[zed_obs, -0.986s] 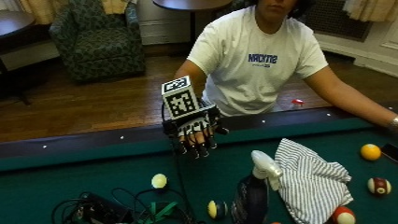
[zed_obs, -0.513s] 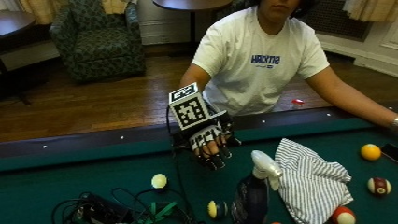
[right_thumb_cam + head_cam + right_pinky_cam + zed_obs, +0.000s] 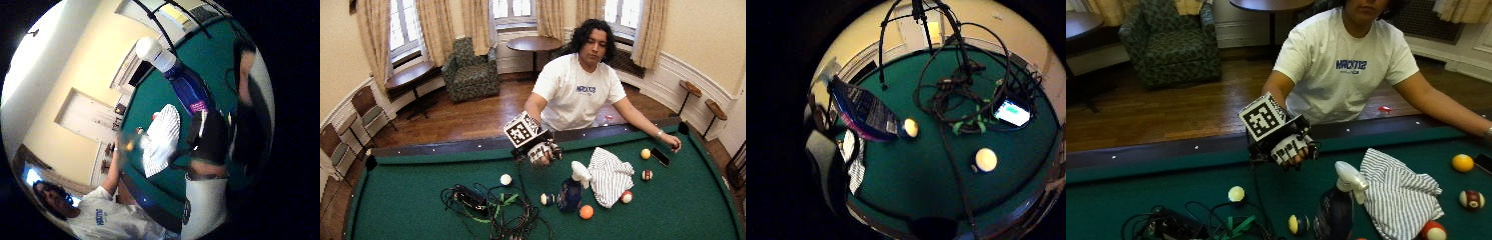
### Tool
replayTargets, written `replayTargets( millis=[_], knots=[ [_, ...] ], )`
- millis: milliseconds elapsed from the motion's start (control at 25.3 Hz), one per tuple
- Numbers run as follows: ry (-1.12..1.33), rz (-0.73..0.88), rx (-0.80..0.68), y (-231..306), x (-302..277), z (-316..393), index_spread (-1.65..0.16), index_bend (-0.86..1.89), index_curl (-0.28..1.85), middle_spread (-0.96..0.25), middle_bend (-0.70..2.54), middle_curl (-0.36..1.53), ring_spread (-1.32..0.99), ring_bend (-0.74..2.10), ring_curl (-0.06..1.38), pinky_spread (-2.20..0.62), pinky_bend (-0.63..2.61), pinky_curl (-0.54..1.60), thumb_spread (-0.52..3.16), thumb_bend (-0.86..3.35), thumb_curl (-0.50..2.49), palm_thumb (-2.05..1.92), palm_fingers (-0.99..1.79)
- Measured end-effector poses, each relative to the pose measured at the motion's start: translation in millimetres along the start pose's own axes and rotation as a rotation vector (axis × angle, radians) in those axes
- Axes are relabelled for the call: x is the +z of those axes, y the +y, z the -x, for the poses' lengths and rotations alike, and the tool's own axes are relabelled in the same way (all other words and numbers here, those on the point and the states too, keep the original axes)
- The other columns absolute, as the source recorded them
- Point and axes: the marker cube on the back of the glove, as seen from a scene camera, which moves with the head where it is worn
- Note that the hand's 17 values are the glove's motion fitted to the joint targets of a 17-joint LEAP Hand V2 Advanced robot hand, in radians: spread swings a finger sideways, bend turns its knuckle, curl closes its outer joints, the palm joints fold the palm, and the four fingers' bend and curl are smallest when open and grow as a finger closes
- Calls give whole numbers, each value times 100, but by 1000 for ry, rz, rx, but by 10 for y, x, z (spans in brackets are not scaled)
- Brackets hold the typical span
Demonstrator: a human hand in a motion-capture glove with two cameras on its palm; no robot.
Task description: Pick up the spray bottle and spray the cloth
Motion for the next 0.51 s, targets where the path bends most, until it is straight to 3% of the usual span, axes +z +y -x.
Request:
replayTargets(
  millis=[197, 513],
  knots=[
    [-33, 19, -36, 46, 12, 69, -29, 57, 38, -20, 63, 52, -18, 86, 50, -18, 79, 53, 106, 8, 48, 85, 155],
    [-27, 32, -60, 73, 6, 114, -25, 75, 50, -20, 83, 63, -18, 99, 56, -17, 89, 61, 103, 7, 55, 88, 141]
  ],
)
